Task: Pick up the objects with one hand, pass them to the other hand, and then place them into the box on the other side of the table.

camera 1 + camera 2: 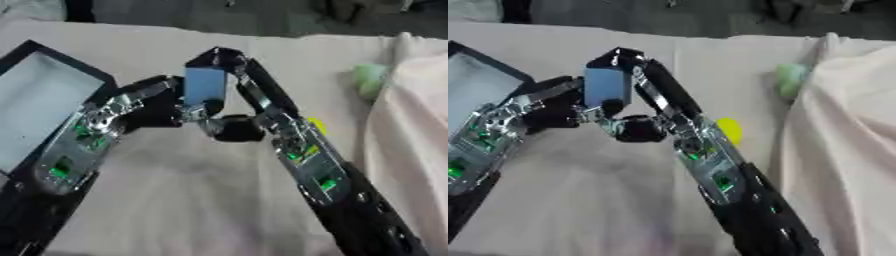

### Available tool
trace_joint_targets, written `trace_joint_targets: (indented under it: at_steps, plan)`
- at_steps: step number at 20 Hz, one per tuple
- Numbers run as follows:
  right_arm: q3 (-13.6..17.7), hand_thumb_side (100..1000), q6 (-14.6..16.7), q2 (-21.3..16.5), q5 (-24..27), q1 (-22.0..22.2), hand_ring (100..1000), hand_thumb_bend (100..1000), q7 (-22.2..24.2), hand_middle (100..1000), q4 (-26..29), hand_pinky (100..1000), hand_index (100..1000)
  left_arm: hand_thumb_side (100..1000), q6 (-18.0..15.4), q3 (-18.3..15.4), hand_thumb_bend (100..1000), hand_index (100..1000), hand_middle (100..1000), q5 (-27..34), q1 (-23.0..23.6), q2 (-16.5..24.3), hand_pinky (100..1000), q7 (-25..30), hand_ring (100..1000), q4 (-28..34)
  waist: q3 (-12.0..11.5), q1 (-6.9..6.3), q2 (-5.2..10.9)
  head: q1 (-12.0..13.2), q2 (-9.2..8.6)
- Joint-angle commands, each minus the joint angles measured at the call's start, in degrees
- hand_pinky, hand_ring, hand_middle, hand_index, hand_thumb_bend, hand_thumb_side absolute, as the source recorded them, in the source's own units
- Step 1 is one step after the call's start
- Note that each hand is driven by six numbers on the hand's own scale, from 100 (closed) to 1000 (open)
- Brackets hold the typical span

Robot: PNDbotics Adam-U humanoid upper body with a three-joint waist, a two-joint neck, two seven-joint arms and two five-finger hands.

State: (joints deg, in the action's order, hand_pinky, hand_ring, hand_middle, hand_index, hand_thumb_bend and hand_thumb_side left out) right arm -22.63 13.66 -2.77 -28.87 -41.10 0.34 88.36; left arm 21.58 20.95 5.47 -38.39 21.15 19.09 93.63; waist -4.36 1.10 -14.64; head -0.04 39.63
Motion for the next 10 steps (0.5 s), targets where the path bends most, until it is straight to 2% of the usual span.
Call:
trace_joint_targets:
  at_steps: [1, 3, 9, 10]
  plan:
    - [-0.6, 100, 0.1, 0.2, 0.6, -0.7, 495, 100, 0.4, 420, 2.0, 662, 536, 410, 0.6, -1.0, 100, 561, 718, 5.2, -0.8, 0.9, 812, -4.9, 915, -0.4, -0.1, -0.06, 1.02, 0.3, -0.49]
    - [-0.6, 100, 0.1, 0.1, 0.6, -0.8, 495, 100, 0.5, 421, 2.0, 662, 536, 352, 1.3, -0.7, 100, 534, 690, 8.1, -0.8, 0.8, 797, -6.1, 897, -0.5, 0.0, -0.05, 0.99, 0.3, -0.41]
    - [-0.5, 100, -0.9, 0.0, 0.0, -0.7, 518, 100, 2.3, 446, 1.4, 670, 567, 271, 2.5, -0.8, 100, 458, 606, 16.0, -0.7, 0.6, 759, -9.2, 848, -0.8, 0.0, -0.06, 1.02, 0.4, -0.29]
    - [-0.5, 100, -1.1, -0.1, -0.2, -0.7, 534, 100, 2.7, 459, 1.3, 683, 592, 222, 2.7, -0.8, 100, 430, 577, 17.0, -0.7, 0.6, 744, -10.0, 826, -0.8, 0.0, -0.06, 1.04, 0.4, -0.31]
